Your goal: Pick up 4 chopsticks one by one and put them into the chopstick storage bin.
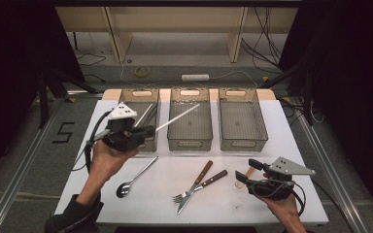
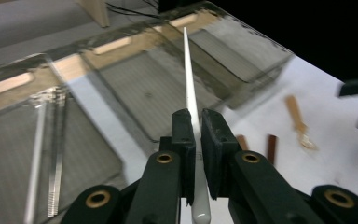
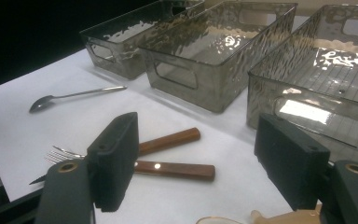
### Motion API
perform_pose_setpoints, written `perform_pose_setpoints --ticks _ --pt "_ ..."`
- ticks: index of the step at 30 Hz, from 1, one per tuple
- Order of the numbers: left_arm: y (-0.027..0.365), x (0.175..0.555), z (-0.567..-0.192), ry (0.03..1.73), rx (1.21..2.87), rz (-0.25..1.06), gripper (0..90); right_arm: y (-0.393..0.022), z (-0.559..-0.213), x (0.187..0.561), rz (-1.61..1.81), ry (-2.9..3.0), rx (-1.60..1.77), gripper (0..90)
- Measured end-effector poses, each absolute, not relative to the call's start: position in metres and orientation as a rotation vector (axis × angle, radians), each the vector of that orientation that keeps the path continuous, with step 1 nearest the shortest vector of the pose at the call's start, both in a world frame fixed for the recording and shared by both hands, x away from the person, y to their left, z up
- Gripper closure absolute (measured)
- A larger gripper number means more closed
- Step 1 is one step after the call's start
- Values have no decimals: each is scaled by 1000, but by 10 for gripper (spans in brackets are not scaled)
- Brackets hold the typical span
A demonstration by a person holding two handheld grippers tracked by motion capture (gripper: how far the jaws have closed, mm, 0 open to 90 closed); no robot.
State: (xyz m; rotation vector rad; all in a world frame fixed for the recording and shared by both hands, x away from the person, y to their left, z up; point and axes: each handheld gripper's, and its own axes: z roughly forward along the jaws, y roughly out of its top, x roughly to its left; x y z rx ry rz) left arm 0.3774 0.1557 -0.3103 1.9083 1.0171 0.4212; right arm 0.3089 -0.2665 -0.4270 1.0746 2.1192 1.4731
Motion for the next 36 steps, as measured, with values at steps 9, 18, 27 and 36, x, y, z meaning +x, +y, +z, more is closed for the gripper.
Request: perform_pose_setpoints --ticks 9,18,27,36 --pt "197 415 -318 1184 1816 471 838 -267 -427 309 1474 2119 1075 316" --pt "219 441 -336 1283 1757 477 838 -267 -427 309 1476 2120 1073 316" --pt "236 458 -356 1356 1720 468 838 -268 -427 309 1479 2119 1074 316" --pt "243 473 -379 1399 1754 451 837 -268 -427 309 1476 2122 1074 316"
